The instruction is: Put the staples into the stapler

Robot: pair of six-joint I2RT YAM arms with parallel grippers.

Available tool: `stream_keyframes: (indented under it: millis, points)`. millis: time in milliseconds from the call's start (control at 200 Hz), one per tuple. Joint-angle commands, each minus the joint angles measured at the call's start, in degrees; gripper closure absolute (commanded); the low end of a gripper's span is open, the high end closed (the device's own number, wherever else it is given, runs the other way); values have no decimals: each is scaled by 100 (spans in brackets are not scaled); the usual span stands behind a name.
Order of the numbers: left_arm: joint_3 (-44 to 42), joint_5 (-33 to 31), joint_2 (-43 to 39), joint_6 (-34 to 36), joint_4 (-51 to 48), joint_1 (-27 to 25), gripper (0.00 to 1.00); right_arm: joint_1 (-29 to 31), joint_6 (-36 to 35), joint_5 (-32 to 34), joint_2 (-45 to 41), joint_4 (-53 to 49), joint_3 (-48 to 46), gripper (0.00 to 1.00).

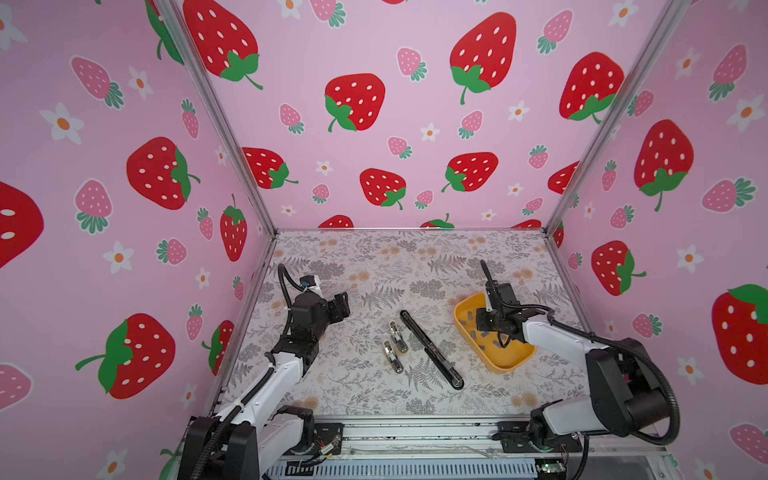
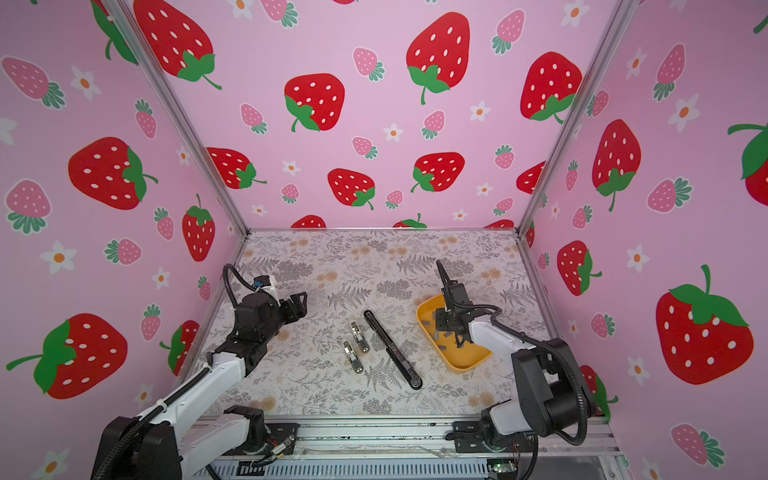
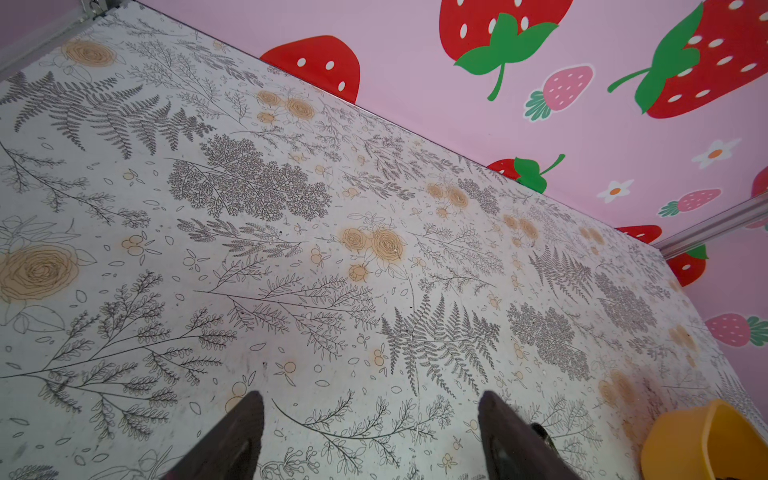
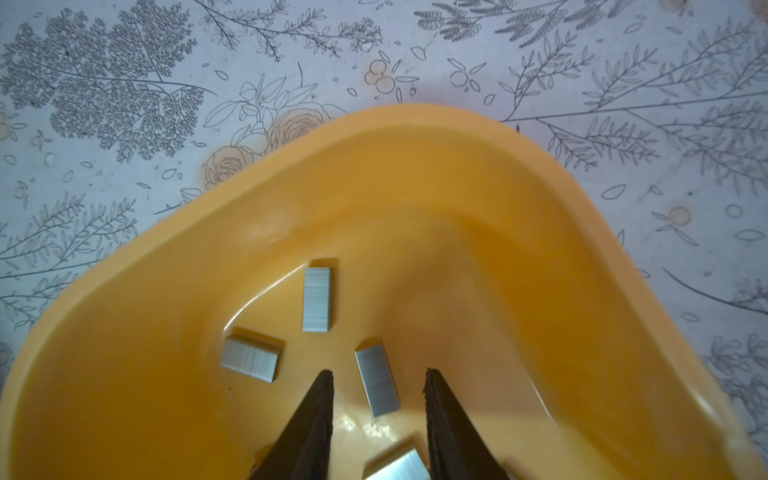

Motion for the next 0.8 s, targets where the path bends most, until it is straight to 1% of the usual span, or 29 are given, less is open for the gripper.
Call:
stream_keyframes:
  millis: [0, 165, 310, 420, 795]
  points:
    - [115, -190, -36, 100, -3, 3, 18, -32, -141, 19, 263, -138, 147, 62]
    - [113, -144, 3, 114, 55, 26, 18, -31, -149, 59, 399, -112, 128, 64]
    - [160, -113, 87, 104, 22, 34, 18, -32, -158, 50, 520, -101, 131, 71]
    - [159, -250, 49, 94, -39, 43, 17, -32, -134, 100, 609, -128, 117, 74]
    - [176, -249, 44, 92, -59, 53, 17, -26, -70, 90, 663, -145, 25, 75]
